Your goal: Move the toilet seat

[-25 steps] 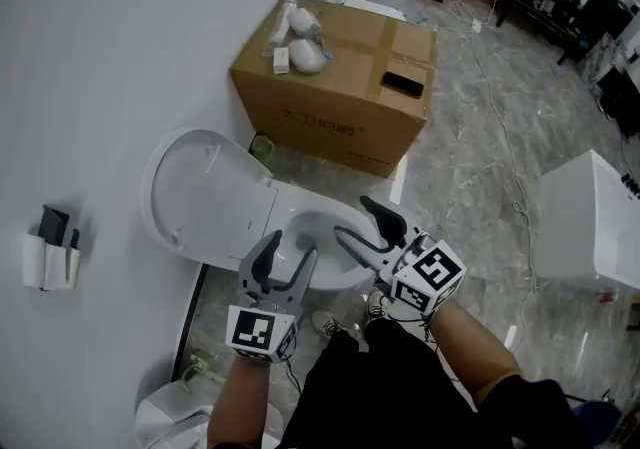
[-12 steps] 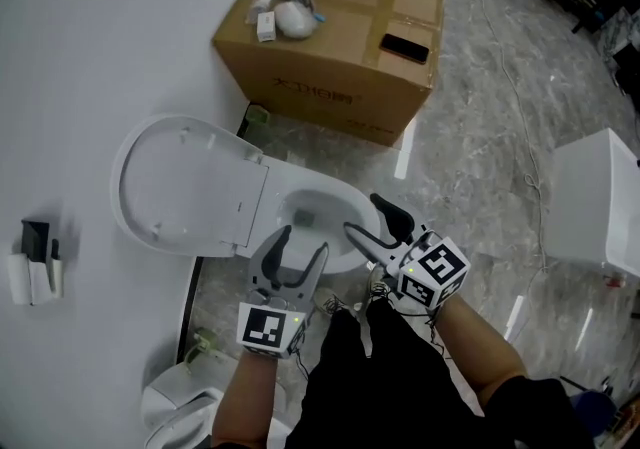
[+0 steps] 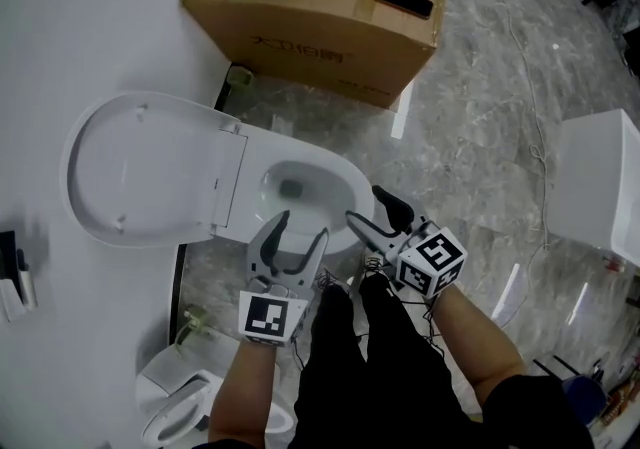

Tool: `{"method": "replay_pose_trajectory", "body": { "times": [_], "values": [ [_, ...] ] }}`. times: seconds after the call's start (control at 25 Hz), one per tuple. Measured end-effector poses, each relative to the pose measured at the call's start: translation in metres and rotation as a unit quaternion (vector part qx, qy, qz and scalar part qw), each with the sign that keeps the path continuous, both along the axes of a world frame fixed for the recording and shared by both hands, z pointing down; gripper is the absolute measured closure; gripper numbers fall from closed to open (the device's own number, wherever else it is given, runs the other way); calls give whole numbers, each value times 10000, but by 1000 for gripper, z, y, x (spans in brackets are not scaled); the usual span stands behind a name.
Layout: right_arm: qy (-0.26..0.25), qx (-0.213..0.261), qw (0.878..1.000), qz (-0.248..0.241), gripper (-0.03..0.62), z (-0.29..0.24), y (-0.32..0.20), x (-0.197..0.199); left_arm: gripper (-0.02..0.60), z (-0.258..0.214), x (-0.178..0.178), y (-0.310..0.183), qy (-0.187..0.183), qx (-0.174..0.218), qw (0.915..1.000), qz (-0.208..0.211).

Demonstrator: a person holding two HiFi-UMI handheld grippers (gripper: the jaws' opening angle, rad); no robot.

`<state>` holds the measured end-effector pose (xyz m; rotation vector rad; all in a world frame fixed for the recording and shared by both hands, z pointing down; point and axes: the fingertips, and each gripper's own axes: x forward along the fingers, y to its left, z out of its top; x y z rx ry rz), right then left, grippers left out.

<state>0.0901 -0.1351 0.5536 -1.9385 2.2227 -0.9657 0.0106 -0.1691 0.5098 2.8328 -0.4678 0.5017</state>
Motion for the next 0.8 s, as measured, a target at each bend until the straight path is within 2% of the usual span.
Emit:
{"method": "replay_pose_trajectory", "body": {
  "times": [0.44, 0.68, 0.8],
  "values": [
    [-267, -886, 9953, 301, 298, 145, 31, 23, 343, 107, 25, 21, -456, -505, 9975, 201],
    [-557, -1375, 9874, 559, 298, 225, 48, 28, 342, 160, 22, 30, -522, -537, 9970, 186],
    [-542, -1621, 9839, 530, 297, 260, 56, 27, 344, 180, 21, 37, -685, -712, 9949, 208]
  ]
}}
